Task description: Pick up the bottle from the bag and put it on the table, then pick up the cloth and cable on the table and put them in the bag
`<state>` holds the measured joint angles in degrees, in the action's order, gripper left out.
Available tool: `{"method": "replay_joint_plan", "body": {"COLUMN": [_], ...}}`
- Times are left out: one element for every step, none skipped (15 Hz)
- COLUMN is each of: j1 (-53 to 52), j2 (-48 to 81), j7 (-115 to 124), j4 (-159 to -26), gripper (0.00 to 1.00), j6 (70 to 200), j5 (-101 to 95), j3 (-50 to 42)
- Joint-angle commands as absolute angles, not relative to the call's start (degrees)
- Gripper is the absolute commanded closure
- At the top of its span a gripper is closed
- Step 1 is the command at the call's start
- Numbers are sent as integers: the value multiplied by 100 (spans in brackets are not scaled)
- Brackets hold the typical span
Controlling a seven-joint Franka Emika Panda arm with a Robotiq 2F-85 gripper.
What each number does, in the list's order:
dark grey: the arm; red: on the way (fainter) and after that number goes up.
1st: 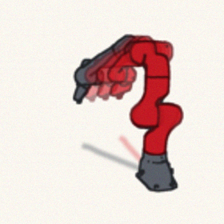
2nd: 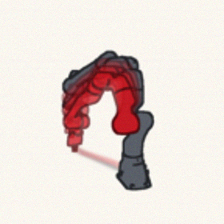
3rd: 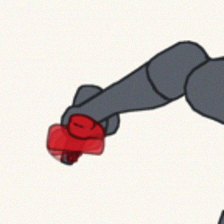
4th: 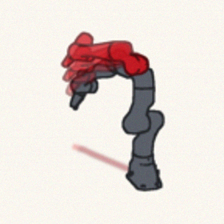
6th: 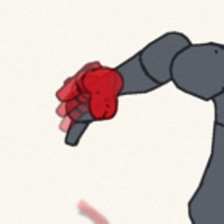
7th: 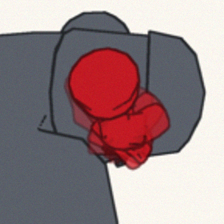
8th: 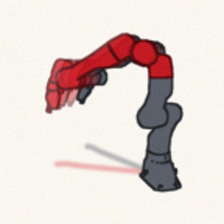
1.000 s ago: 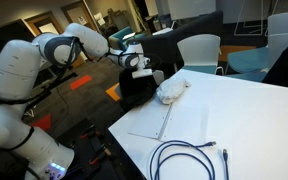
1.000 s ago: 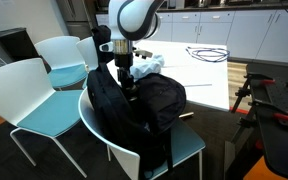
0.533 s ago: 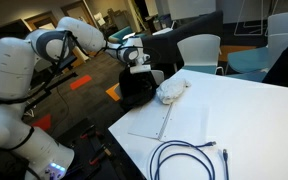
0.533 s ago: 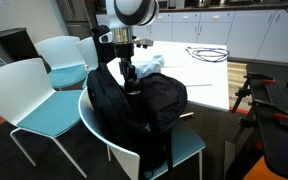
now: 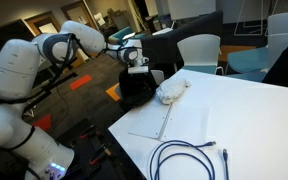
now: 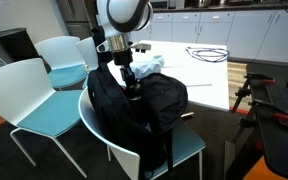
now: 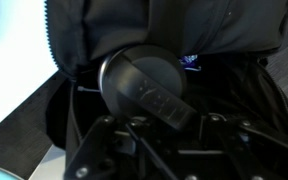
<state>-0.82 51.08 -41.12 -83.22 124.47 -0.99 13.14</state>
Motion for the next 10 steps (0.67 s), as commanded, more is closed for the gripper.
{"method": "replay_joint_plan", "body": {"j1": [-650, -789, -917, -1083, -1199, -1289, -1363, -1417, -1472, -1495], "j2": [5417, 5434, 5454, 5415, 5387, 5313, 5264, 5191, 5149, 5109], "j7": [-3297, -3040, -2812, -2521, -2356, -2309, -2266, -2244, -2177, -2161], "j4": [-7845, -7859, -7849, -7924, -7963, -8061, -8122, -8230, -8288, -8331], "gripper": [94, 93, 55, 53, 52, 46, 38, 31, 23, 16], "j6": [12019, 12056, 12069, 12204, 12311, 12495, 12633, 12826, 12958, 12998], "j5": [-427, -580, -752, -1018, -1267, -1560, -1829, -2106, -2343, -2542], "j3": [940, 833, 741, 582, 483, 385, 300, 216, 125, 66]}}
